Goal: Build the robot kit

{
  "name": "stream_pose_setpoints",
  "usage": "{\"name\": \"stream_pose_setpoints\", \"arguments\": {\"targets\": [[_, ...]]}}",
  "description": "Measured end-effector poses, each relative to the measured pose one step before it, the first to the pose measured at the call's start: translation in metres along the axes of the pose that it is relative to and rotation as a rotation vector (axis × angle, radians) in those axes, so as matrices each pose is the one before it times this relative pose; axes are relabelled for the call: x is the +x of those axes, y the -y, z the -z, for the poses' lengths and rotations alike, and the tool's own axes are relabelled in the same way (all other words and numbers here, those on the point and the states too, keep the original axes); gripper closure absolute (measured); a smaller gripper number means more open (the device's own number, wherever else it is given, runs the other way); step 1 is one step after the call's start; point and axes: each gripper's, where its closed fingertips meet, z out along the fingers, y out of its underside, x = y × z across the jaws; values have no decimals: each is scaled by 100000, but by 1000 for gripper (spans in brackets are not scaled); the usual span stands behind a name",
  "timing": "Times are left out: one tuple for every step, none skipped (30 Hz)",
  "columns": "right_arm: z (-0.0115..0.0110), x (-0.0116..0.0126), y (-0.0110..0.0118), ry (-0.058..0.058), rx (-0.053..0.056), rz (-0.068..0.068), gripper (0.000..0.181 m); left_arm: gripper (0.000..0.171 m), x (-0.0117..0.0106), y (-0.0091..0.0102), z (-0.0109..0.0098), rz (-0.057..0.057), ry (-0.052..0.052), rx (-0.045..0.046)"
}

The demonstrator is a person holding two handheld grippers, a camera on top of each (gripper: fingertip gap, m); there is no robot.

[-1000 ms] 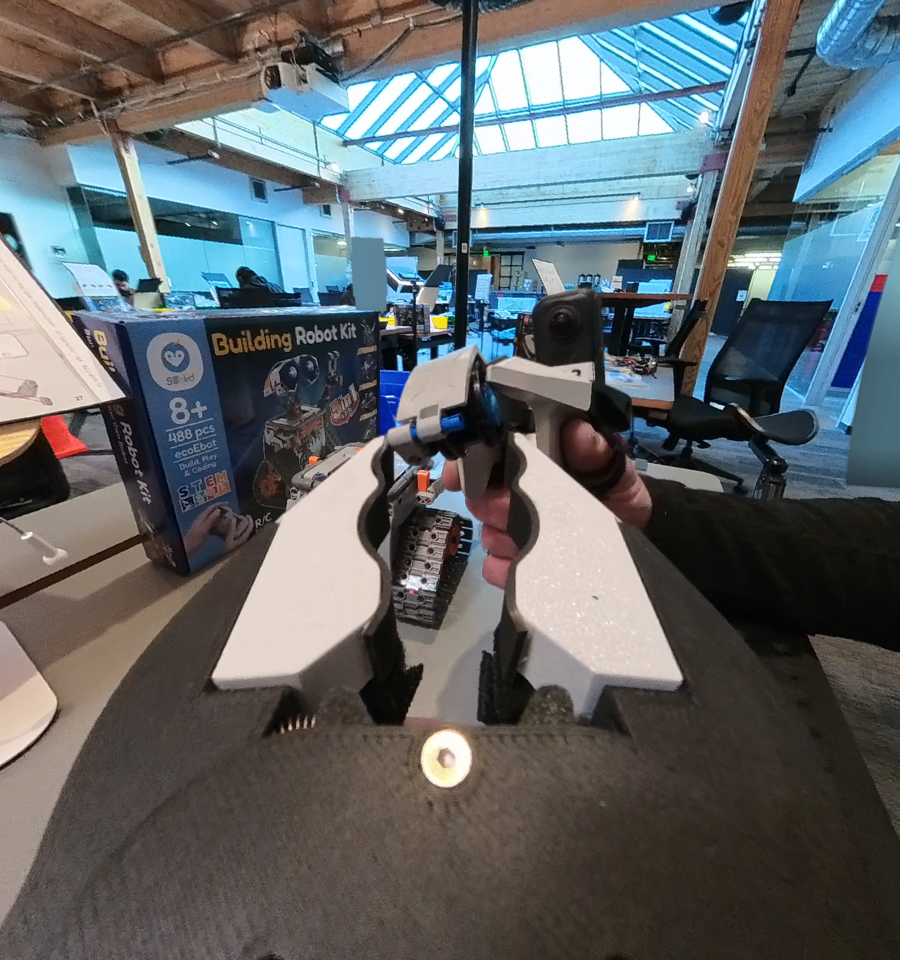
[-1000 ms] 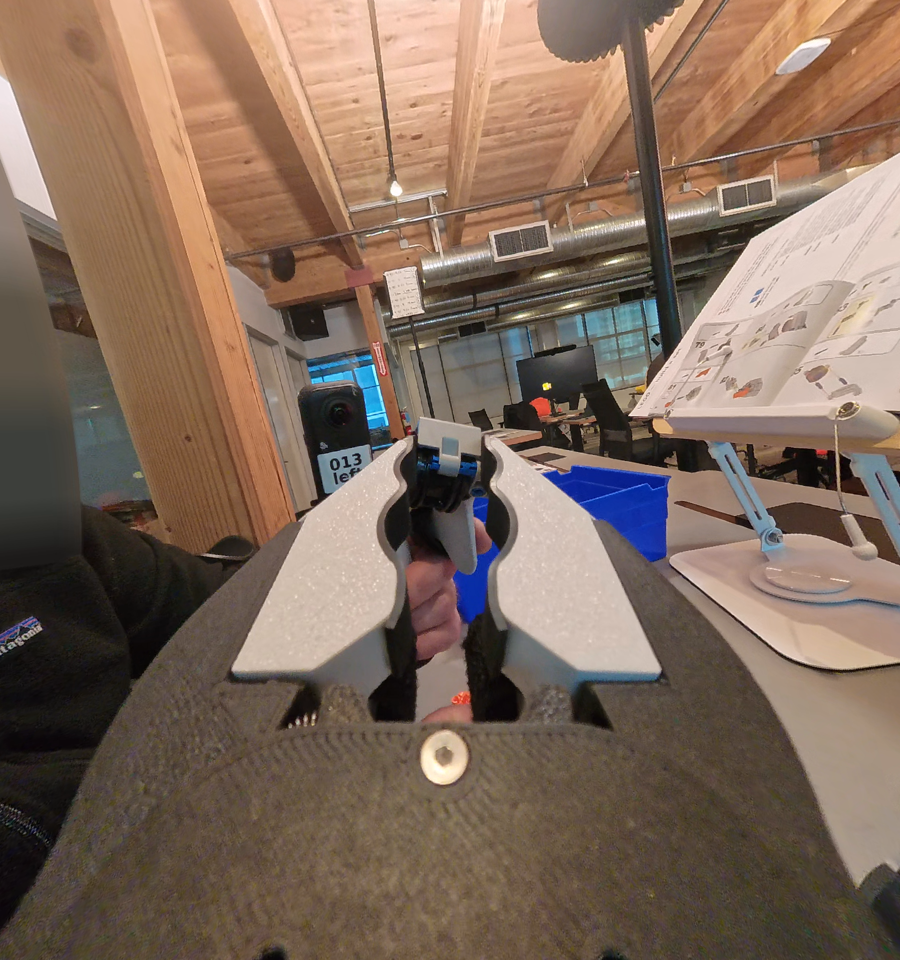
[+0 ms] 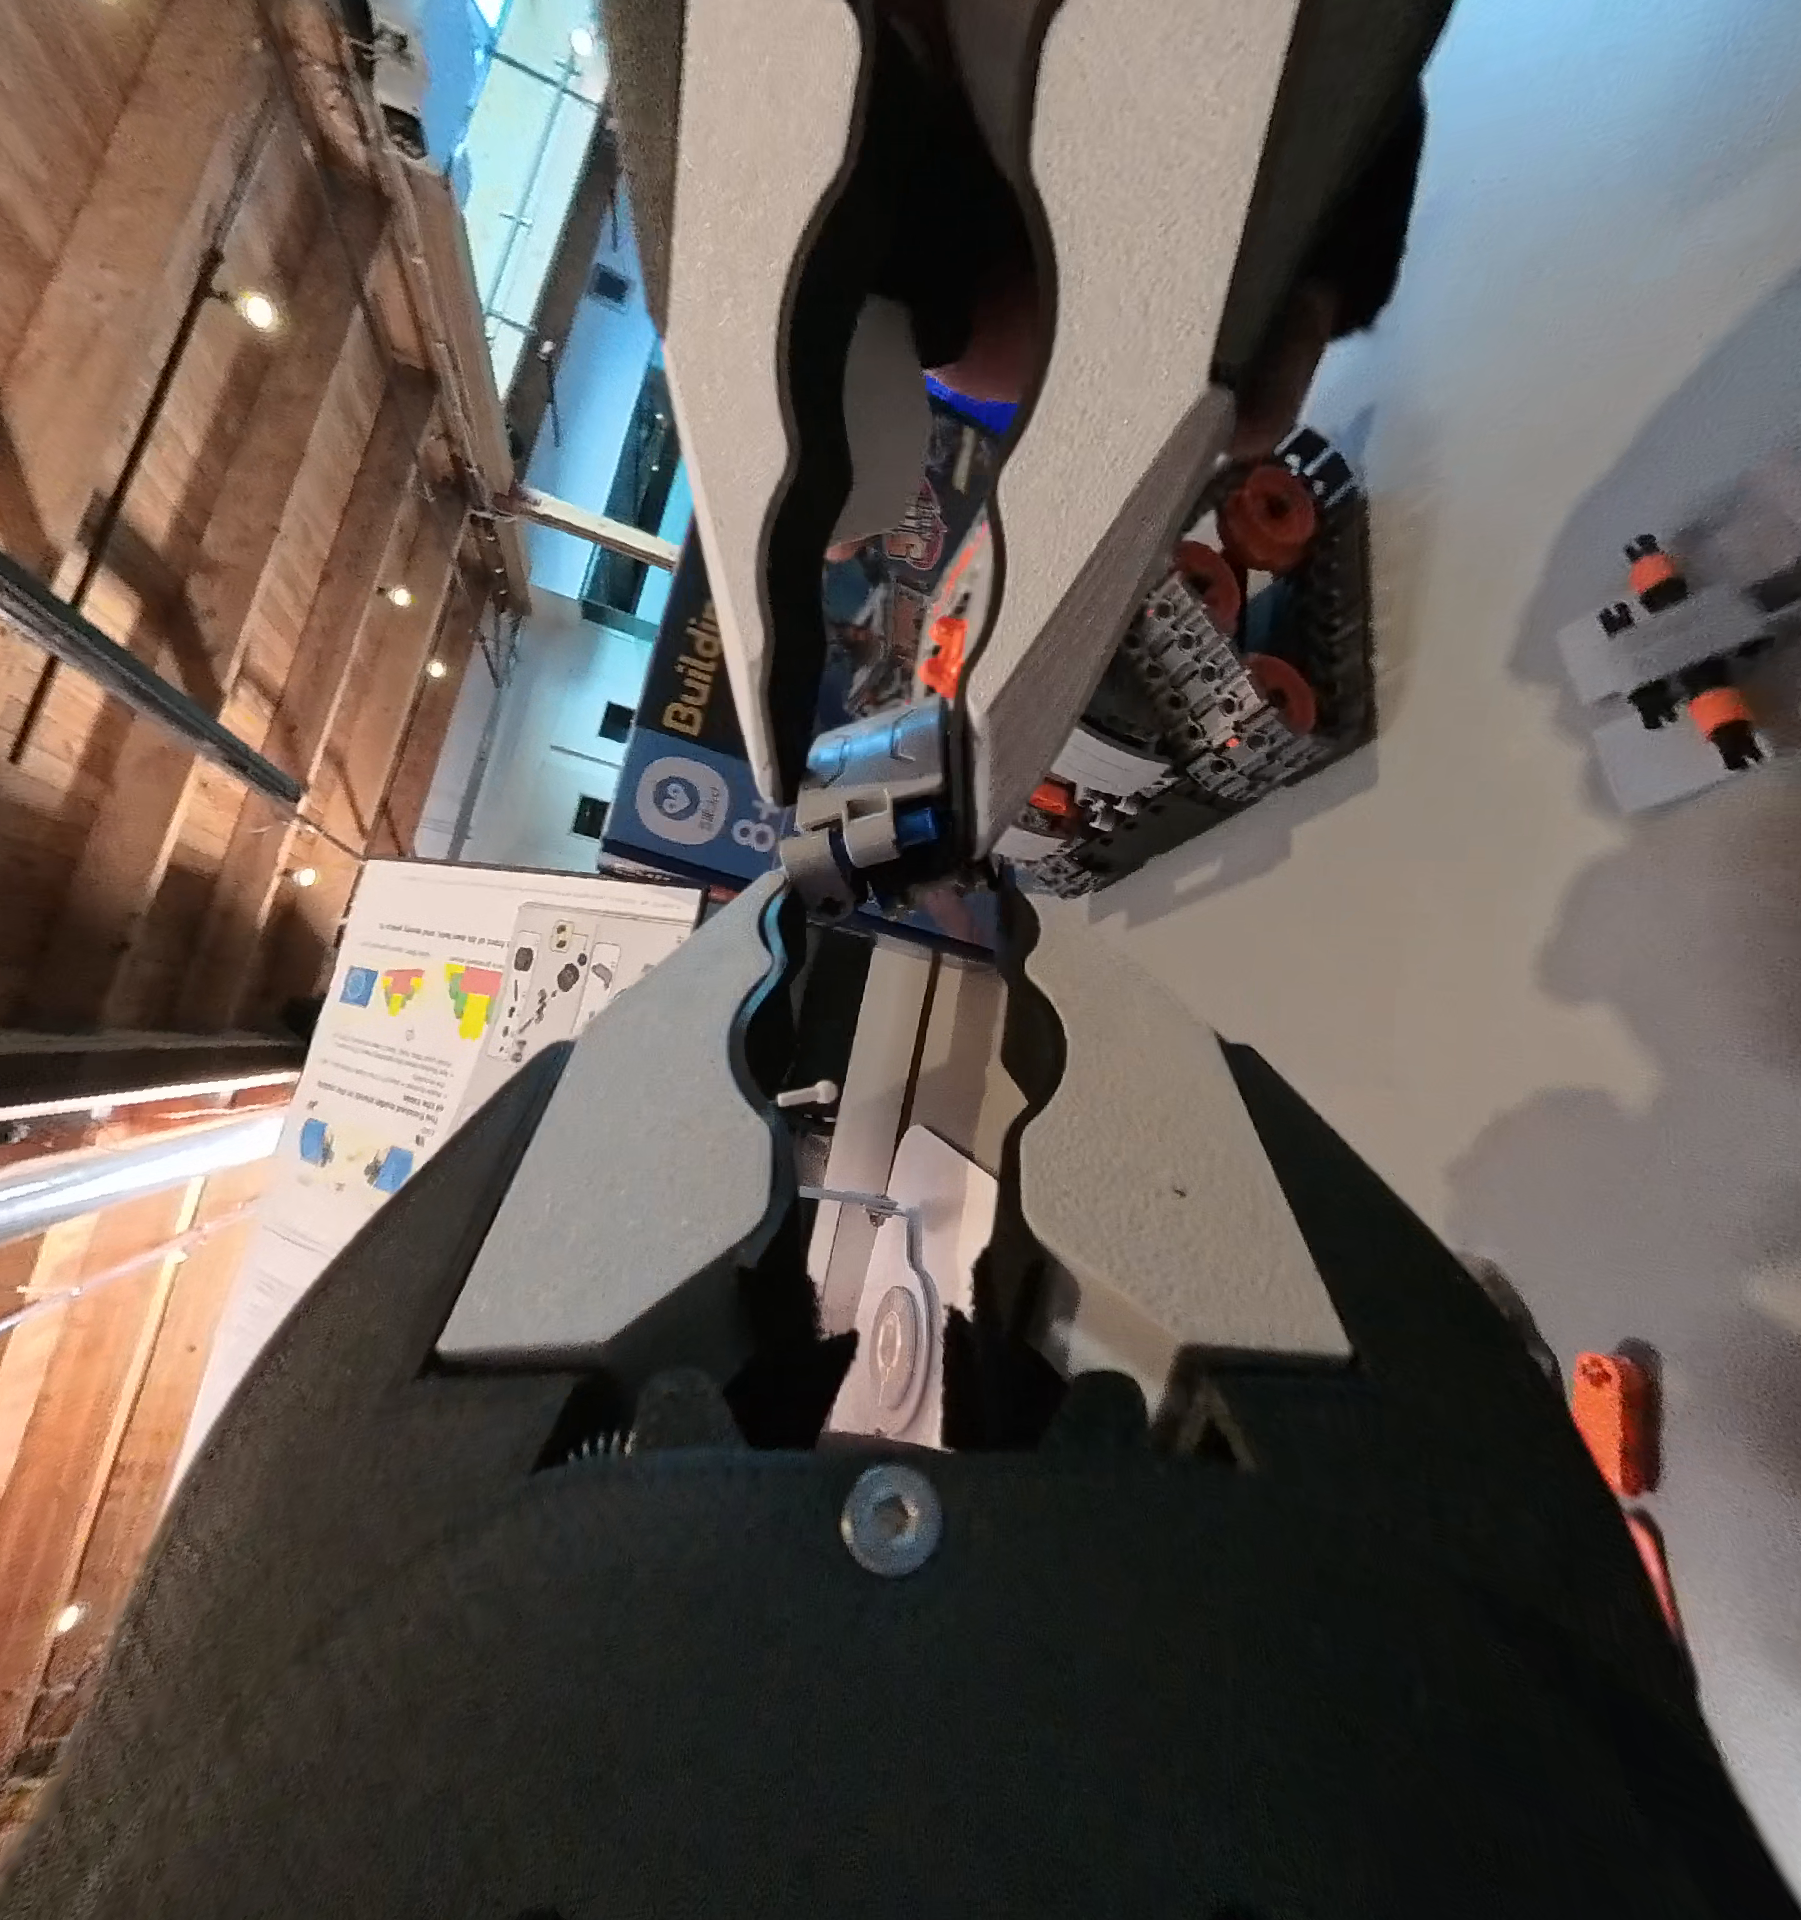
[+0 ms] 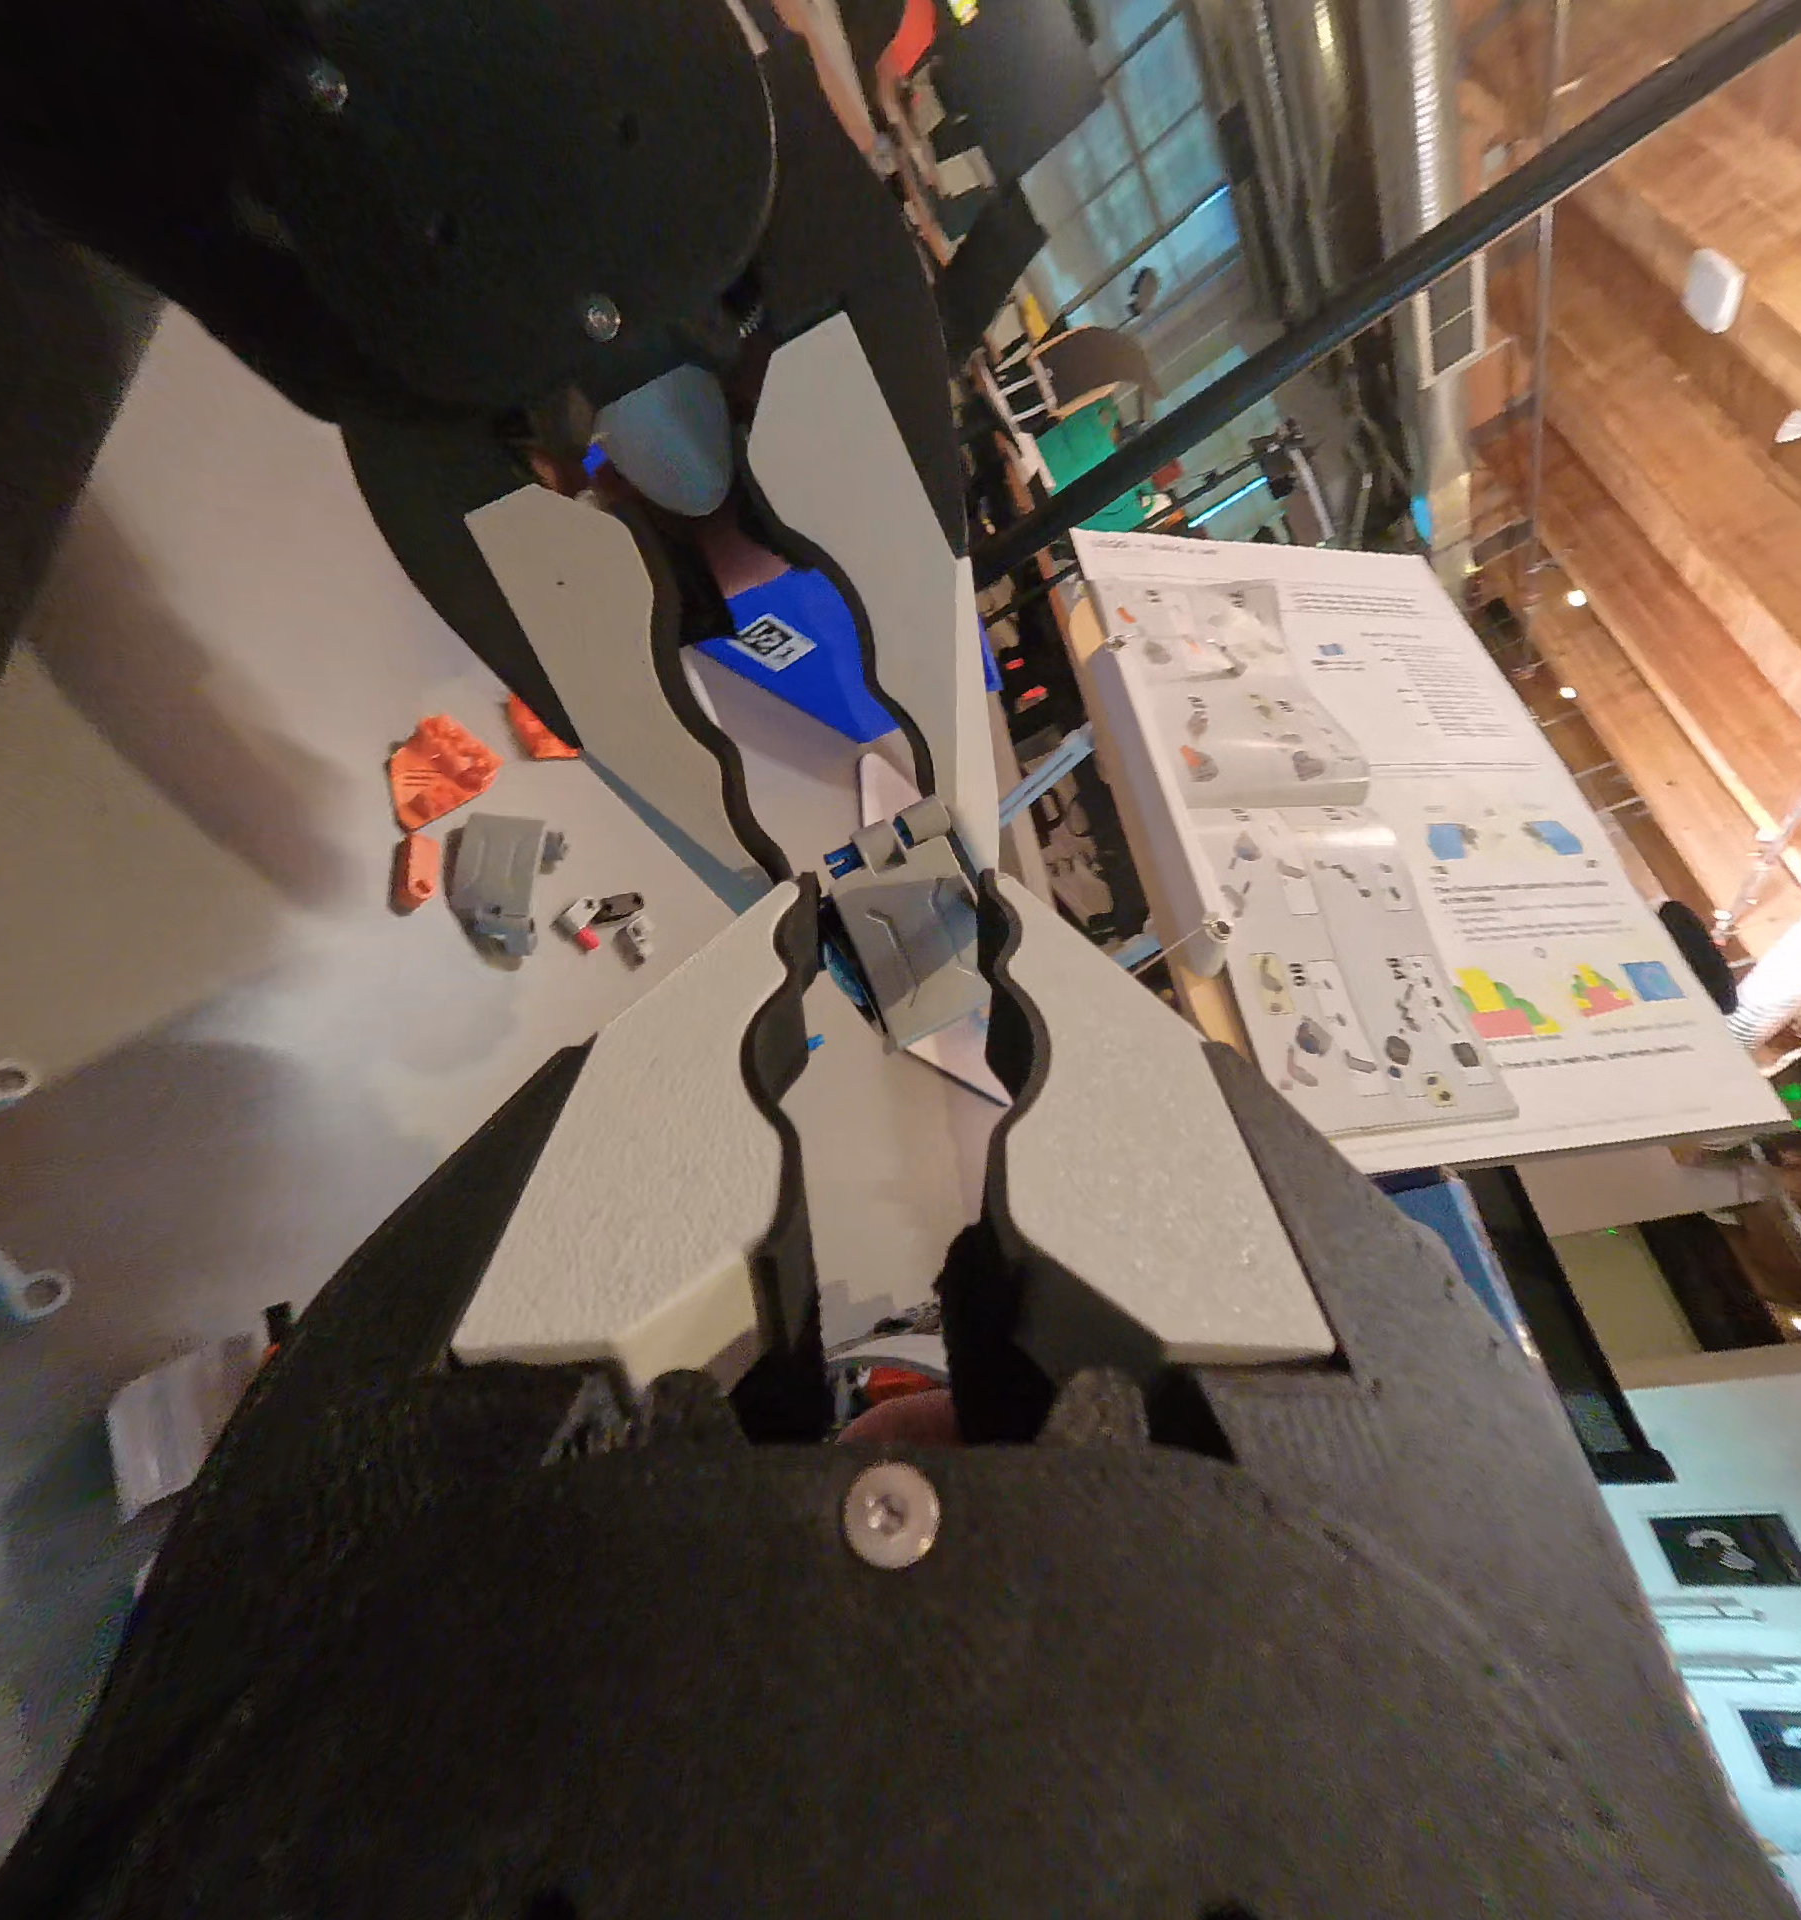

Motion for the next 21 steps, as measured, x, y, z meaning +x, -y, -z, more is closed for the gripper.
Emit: {"name": "stream_pose_setpoints", "arguments": {"targets": [[54, -208, -132, 1558, -684, -381, 155, 138, 315, -9, 35, -2093, -1217, 508], [17, -192, -92, 1367, -433, -559, 155, 138, 220, 20, 40, -2706, -94, 594], [21, -210, -150, 1318, -853, -128, 155, 139, 185, -8, -7, -1727, -287, -124], [52, -157, -107, 343, -703, 1939, 156, 138, 220, 12, -32, -951, -787, -238], [56, -97, -18, -345, -302, 2009, 156, 139, 106, 67, -18, -1039, -162, -58], [47, -14, 20, -672, -209, 1138, 157, 139, 10, 23, -40, -668, 322, -217], [91, 66, 116, -1433, 520, 1897, 157, 138, -42, 88, 11, 437, 325, 396], [92, 127, 163, -2037, 402, 2468, 157, 138, -156, 118, 39, 457, 797, 698], [92, 302, 196, -3499, -123, 3702, 157, 139, -305, 79, 31, -257, 2058, 462], [32, 294, 182, -4056, -738, 5074, 157, 140, -446, 0, 25, -169, 2933, -149], [-23, 249, 126, -3859, -1265, 5213, 158, 141, -331, 20, 34, 7, 2014, 163], [-45, 211, 153, -3838, -1013, 5200, 157, 142, -357, 28, 47, 312, 2282, 495], [-52, 174, 146, -3285, -1012, 4376, 158, 142, -231, 25, 78, 423, 1240, 615], [-36, 271, 210, -3539, -775, 4269, 158, 143, -346, 23, 73, 684, 1929, 685], [-47, 224, 134, -2622, -1212, 3834, 158, 143, -340, 8, 71, 432, 1815, 333], [-40, 181, 99, -2189, -1127, 3810, 158, 143, -290, -21, 34, -38, 1830, 73], [-8, 276, 66, -2932, -1130, 3894, 157, 143, -249, -24, 17, 497, 1451, -4], [29, 306, 105, -2975, -333, 3112, 158, 145, -294, -70, 13, 2045, 1183, -54], [44, 191, 107, -1543, 169, 1391, 158, 144, -126, -84, 24, 3248, -630, 346], [31, 302, -1, -2173, -575, 1356, 158, 143, -129, -180, 42, 3130, -725, 56], [30, 260, 6, -2080, -360, 1903, 158, 141, -186, -156, 73, 2475, -347, 385]]}}
